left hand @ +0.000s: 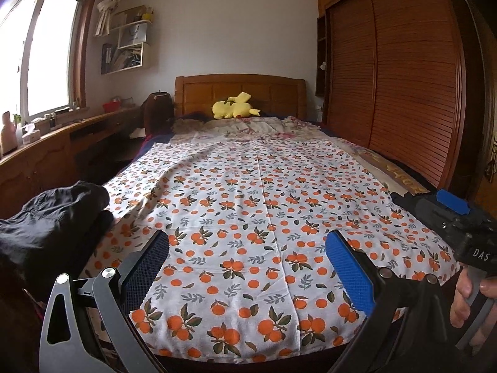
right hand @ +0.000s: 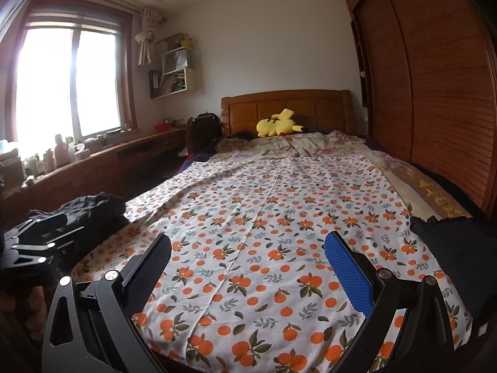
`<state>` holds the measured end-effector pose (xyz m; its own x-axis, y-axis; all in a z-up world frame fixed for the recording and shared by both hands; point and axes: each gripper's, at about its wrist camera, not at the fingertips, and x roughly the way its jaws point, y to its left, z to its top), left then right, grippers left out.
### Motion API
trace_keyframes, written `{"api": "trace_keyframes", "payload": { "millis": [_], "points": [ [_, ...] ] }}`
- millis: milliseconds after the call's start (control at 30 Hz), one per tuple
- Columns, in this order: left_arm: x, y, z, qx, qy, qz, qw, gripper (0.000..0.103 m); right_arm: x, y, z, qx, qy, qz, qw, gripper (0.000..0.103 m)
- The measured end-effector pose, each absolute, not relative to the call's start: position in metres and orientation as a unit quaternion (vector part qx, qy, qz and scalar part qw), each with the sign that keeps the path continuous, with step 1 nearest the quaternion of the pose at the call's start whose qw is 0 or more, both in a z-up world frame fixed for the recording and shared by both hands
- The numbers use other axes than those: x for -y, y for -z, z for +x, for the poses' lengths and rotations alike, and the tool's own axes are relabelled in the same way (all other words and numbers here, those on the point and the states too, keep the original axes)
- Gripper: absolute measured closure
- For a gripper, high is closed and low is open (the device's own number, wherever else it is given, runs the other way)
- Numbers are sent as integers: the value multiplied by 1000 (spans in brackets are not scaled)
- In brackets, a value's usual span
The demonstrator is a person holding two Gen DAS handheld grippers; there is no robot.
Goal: Fold large clothes
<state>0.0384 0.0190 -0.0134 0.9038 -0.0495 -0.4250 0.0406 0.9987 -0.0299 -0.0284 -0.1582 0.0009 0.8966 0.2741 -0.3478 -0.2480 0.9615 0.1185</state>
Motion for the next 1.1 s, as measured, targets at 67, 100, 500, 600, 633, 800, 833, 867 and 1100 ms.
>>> {"api": "trace_keyframes", "payload": {
  "millis": [67,100,500,600,633,800,833,867,1100],
  "points": [
    [-19,13,38,-217,22,-10,976,2,158,1,-27,-185,-133,36,973,8],
    [-20,13,39,-217,22,-10,976,2,159,1,-27,-186,-133,37,973,8],
    [-20,13,39,-217,23,-11,976,2,160,3,-26,-188,-132,40,973,8],
    [-21,13,40,-217,23,-11,976,2,160,3,-26,-188,-132,40,973,8],
    [-21,14,40,-217,24,-11,976,2,160,2,-26,-187,-132,40,973,8],
    [-21,14,41,-217,21,-12,976,2,160,2,-25,-185,-132,39,973,8],
    [-21,14,41,-217,22,-12,976,2,160,2,-25,-186,-132,40,973,8],
    [-21,14,40,-217,22,-11,976,2,160,1,-25,-186,-132,39,973,8],
    [-22,14,41,-217,22,-11,976,2,160,1,-25,-186,-132,39,973,8]
  ]
}}
